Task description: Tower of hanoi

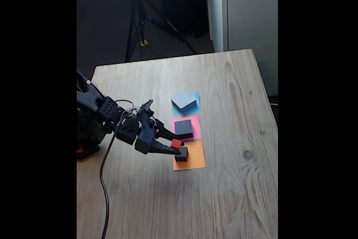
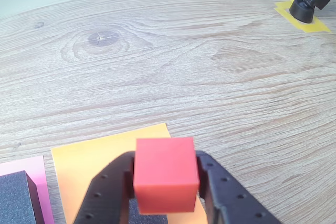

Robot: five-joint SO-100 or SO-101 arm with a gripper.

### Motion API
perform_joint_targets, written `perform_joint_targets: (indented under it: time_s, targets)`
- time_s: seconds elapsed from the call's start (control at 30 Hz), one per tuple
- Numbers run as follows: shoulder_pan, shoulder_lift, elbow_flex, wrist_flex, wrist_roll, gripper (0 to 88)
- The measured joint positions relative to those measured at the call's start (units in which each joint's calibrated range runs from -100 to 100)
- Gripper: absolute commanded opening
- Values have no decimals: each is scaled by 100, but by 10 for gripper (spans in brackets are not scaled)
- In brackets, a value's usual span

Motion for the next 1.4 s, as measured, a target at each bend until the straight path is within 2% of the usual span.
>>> perform_joint_targets:
  time_s: [0.47, 1.4]
  targets:
    - [-41, 1368, -130, -1241, 0, 49]
    - [-217, 1864, -261, -1705, 0, 81]
